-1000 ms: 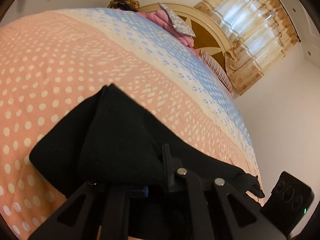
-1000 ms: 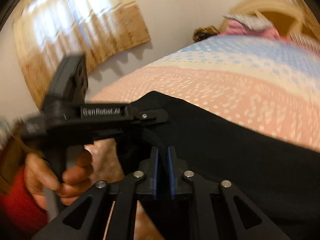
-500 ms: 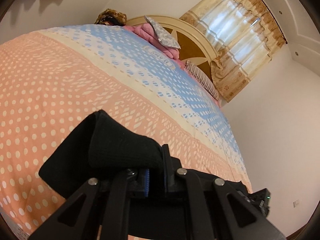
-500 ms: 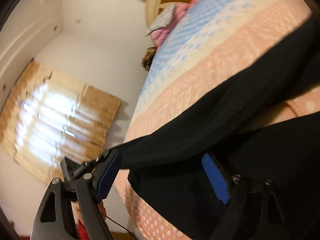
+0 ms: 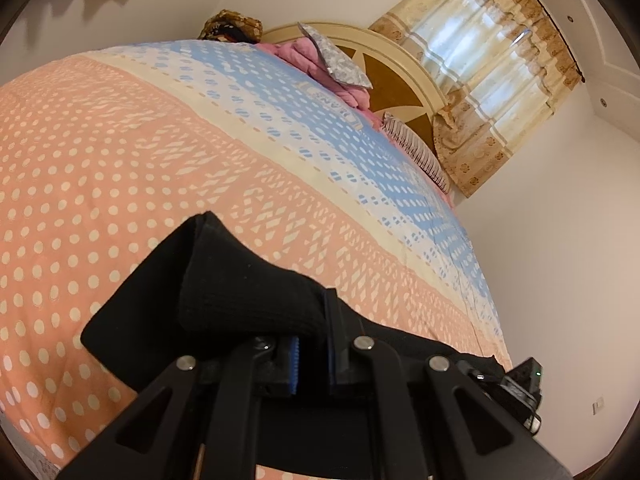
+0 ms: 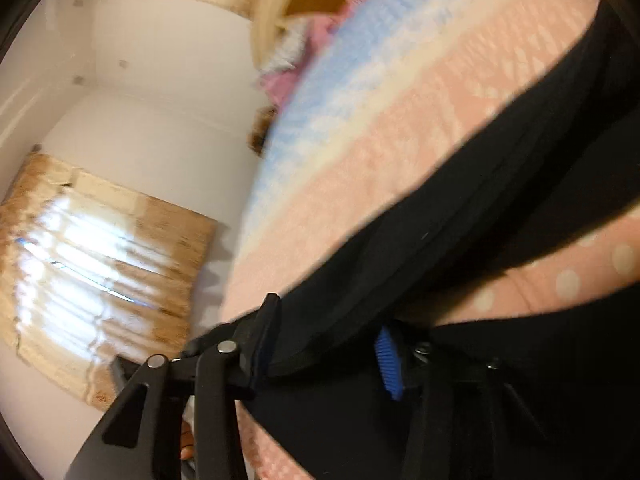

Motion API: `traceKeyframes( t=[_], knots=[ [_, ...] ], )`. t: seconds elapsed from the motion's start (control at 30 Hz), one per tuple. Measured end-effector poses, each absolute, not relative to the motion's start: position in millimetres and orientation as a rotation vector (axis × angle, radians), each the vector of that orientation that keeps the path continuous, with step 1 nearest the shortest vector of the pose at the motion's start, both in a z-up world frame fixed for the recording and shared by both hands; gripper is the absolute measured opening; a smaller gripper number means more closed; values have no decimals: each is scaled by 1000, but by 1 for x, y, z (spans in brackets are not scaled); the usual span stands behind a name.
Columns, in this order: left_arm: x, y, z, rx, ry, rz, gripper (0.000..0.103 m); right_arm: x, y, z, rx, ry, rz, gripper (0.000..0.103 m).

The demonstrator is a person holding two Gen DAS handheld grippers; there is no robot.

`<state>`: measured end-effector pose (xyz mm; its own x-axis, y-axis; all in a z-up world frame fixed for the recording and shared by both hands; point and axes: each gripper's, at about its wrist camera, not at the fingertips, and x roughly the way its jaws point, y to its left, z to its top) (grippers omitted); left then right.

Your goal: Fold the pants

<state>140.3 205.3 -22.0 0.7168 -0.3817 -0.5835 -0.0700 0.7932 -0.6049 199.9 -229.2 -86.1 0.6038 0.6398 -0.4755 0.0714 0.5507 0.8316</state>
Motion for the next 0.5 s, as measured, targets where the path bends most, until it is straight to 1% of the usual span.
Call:
traceKeyframes(
  t=[0.03, 0.07, 0.1, 0.13, 0.23, 0.3, 0.4, 0.5],
  knots=[
    [141, 206, -24, -647, 765, -181, 11, 203, -228, -88, 951, 888, 387, 30],
    [141, 207, -25, -645, 766, -176, 11, 205, -228, -88, 946, 891, 387, 29],
    [143, 207, -26, -641, 768, -171, 11, 206, -227, -87, 930, 894, 385, 18],
    [146, 207, -27, -636, 774, -168, 11, 207, -225, -84, 900, 903, 367, 3],
    [149, 207, -23, -616, 777, -168, 11, 201, -227, -75, 882, 882, 362, 3],
    [146, 210, -16, -602, 761, -172, 11, 188, -217, -43, 783, 806, 394, 3],
    [138, 217, -10, -570, 750, -167, 11, 156, -201, -4, 650, 752, 452, 3],
    [126, 225, -15, -520, 770, -133, 11, 123, -174, 3, 537, 776, 492, 3]
  ],
)
